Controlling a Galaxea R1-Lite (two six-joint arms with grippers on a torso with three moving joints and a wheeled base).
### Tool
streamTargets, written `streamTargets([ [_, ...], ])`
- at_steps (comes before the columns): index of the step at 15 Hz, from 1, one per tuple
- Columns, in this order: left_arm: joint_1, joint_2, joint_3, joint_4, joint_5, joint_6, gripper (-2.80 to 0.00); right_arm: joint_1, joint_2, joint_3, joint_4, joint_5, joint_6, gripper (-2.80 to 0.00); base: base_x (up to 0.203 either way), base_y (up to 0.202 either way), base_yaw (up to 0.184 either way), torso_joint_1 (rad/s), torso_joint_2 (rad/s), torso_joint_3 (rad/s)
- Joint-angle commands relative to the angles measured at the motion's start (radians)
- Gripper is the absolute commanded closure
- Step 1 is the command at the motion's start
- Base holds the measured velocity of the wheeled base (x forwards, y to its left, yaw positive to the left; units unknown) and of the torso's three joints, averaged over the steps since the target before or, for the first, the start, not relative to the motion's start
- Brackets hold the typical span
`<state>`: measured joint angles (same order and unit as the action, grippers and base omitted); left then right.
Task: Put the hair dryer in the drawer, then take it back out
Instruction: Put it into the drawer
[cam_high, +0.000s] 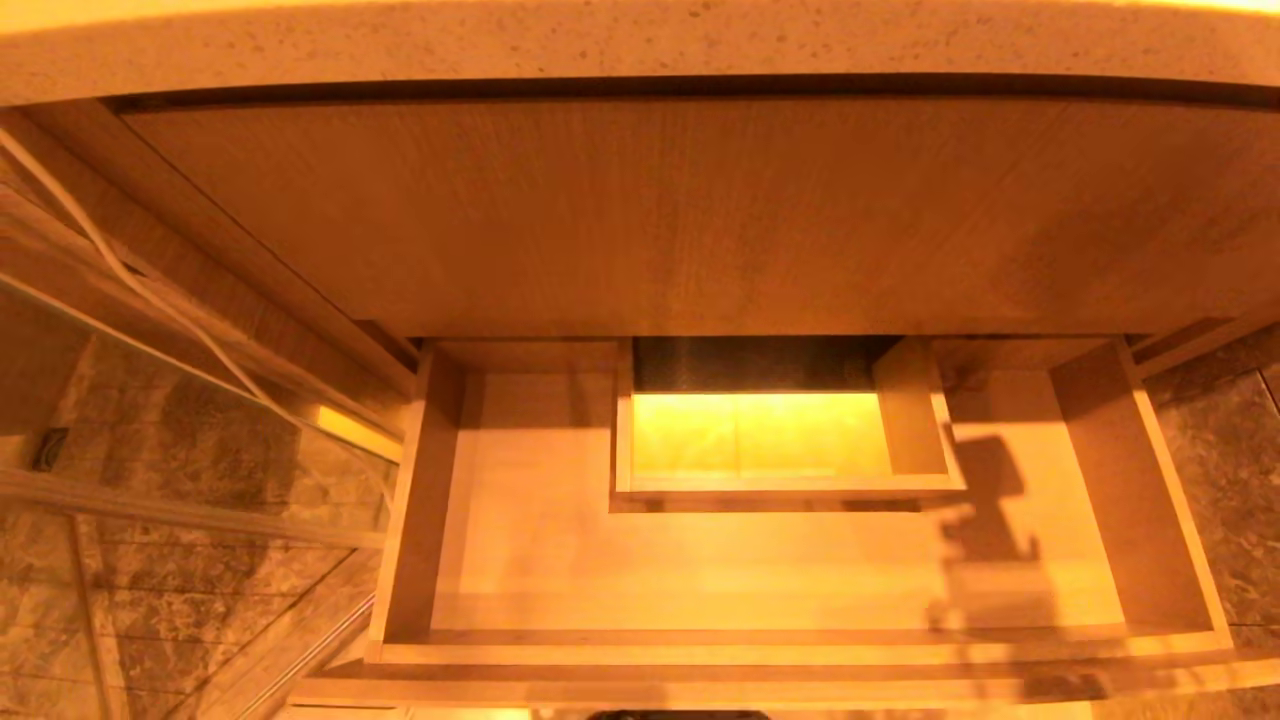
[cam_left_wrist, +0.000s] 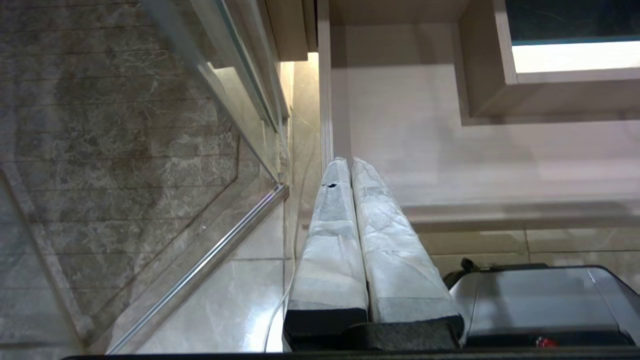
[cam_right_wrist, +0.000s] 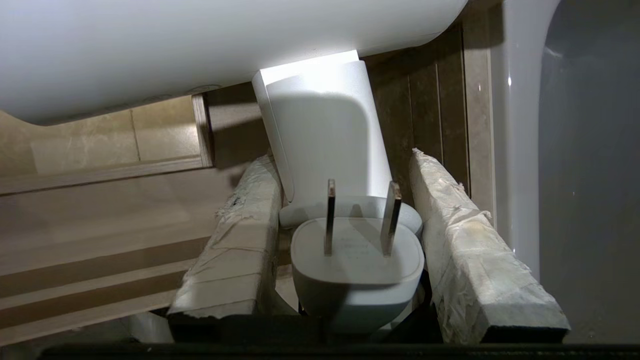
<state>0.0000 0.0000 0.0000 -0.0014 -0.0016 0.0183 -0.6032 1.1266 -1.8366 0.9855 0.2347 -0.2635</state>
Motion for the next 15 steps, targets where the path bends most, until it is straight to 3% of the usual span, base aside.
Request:
streamTargets([
  [1, 0.0, 0.0, 0.002, 0.0, 0.0, 0.0, 0.0, 0.0, -0.001, 0.0, 0.005, 0.003, -0.002, 0.0, 0.0, 0.0, 0.0, -0.416, 0.03, -0.397],
  [8, 0.0, 0.0, 0.002, 0.0, 0.0, 0.0, 0.0, -0.001, -0.007, 0.008, 0.005, 0.002, -0.002, 0.0, 0.0, 0.0, 0.0, -0.374, -0.02, -0.403],
  [15, 0.0, 0.0, 0.002, 0.0, 0.0, 0.0, 0.0, -0.001, -0.023, 0.037, -0.009, 0.001, -0.002, 0.0, 0.0, 0.0, 0.0, -0.041, -0.01, -0.05],
])
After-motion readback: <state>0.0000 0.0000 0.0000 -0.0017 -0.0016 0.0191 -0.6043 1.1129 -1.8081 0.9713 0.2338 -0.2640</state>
